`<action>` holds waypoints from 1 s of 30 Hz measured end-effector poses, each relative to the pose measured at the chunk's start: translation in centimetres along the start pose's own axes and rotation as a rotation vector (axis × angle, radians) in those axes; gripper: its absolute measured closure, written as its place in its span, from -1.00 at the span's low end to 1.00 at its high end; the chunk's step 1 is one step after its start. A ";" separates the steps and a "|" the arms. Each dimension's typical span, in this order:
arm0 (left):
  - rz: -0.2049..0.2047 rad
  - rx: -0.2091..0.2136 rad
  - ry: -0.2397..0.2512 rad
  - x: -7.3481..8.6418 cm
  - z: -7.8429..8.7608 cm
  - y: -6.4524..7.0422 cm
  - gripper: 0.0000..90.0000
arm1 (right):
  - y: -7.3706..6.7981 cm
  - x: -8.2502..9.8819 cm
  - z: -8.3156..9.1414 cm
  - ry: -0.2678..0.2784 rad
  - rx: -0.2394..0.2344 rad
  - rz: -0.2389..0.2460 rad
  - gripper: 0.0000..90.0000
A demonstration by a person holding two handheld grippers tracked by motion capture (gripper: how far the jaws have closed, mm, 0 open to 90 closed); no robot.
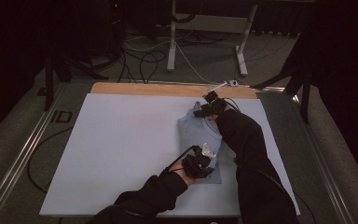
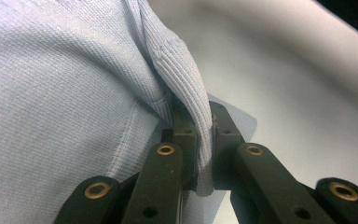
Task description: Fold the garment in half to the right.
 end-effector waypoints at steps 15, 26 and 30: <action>-0.029 -0.039 0.023 -1.0 0.5 1.0 0.89 | -1.7 0.0 -0.3 -0.034 0.039 0.103 0.89; -0.015 -0.020 0.011 -1.1 -0.7 1.0 0.88 | -0.8 1.6 -1.8 0.017 0.043 0.050 0.26; -0.020 -0.018 0.006 -1.0 -1.1 1.0 0.86 | -0.6 1.2 -0.6 0.047 0.037 0.021 -0.29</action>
Point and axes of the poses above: each handheld gripper's, and its own axes: z roughly backward along the jaws, x roughly out of its underside, y roughly to its right, the point moved 8 cm from there along -z, roughly forward along the jaws, and after that the axes turned 3 degrees about z, right-handed, at the moved point
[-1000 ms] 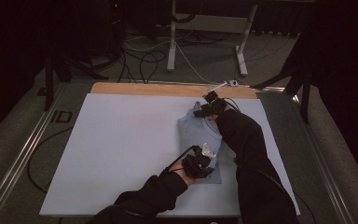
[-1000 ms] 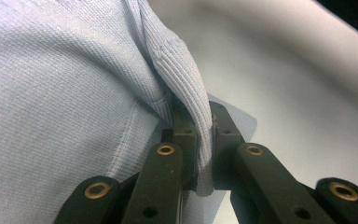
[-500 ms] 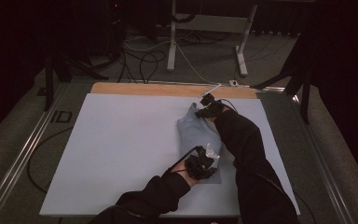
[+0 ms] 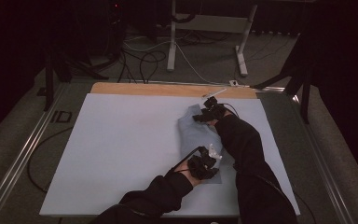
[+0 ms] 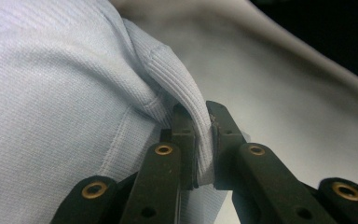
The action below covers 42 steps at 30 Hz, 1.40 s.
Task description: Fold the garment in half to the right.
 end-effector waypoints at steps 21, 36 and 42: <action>-0.046 0.069 -0.067 0.0 -1.5 2.4 0.76 | 0.4 -0.3 5.5 0.132 -0.033 -0.082 -0.79; -0.045 0.140 -0.057 0.3 -2.4 3.5 0.59 | -0.3 0.4 4.7 0.124 -0.041 -0.077 -0.78; -0.054 0.163 -0.070 0.3 -2.8 4.3 0.49 | -0.4 0.1 4.8 0.131 -0.040 -0.074 -0.78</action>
Point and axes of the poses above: each handheld gripper's, and its own axes: z roughly backward along the jaws, x roughly out of its underside, y roughly to its right, the point moved 8 cm from there along -z, roughly forward along the jaws, and after that the axes turned 3 degrees about z, right-handed, at the moved point
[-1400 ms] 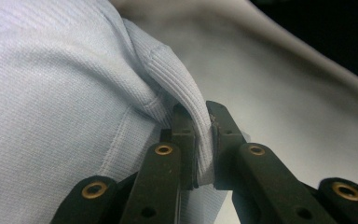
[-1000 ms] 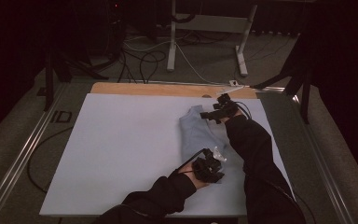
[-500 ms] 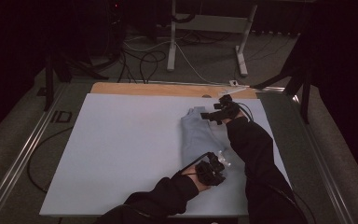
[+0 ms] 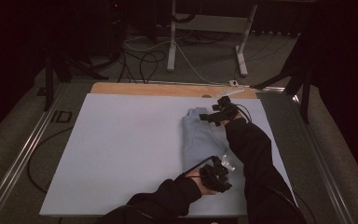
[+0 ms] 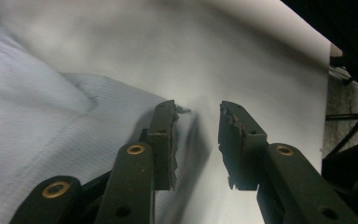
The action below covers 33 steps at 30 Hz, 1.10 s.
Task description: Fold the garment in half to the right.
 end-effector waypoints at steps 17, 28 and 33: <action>-0.014 0.124 0.093 -0.9 2.9 1.2 0.26 | -0.4 -0.5 0.3 0.012 -0.008 0.015 -0.78; -0.034 0.098 0.268 -0.8 9.1 -1.7 -0.03 | -0.5 -0.6 0.9 0.011 -0.003 0.026 -0.78; -0.023 0.042 0.337 -0.1 12.1 -3.8 -0.29 | -1.1 -0.7 1.0 0.011 -0.009 0.035 -0.78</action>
Point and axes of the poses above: each handheld gripper's, and its own axes: z roughly backward along the jaws, x roughly out of its underside, y roughly to its right, the point moved 8 cm from there along -z, roughly forward along the jaws, and after that the axes turned 3 degrees about z, right-handed, at the moved point
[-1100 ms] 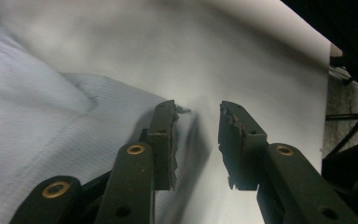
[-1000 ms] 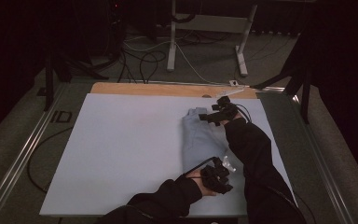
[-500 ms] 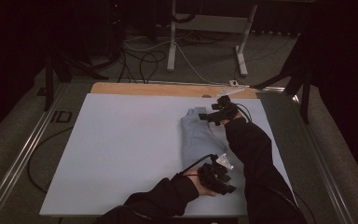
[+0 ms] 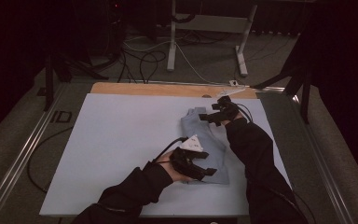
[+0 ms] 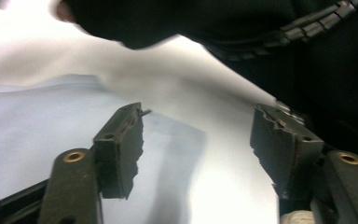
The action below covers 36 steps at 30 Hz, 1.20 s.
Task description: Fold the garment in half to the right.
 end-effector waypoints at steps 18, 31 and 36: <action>-0.030 -0.135 0.099 2.6 7.1 -4.0 -0.99 | -4.4 -0.4 1.0 0.040 -0.057 0.065 -0.77; -0.003 -0.185 0.095 5.0 11.1 -7.1 -0.99 | -7.9 1.7 2.3 0.092 -0.111 0.091 -0.78; -0.028 -0.202 0.084 5.8 12.0 -7.3 -0.99 | -8.8 2.7 2.9 0.110 -0.123 0.102 -0.78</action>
Point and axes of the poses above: each handheld gripper's, and its own axes: z roughly backward along the jaws, x roughly out of its underside, y roughly to its right, the point moved 8 cm from there along -z, roughly forward along the jaws, and after that the axes turned 3 degrees about z, right-handed, at the moved point
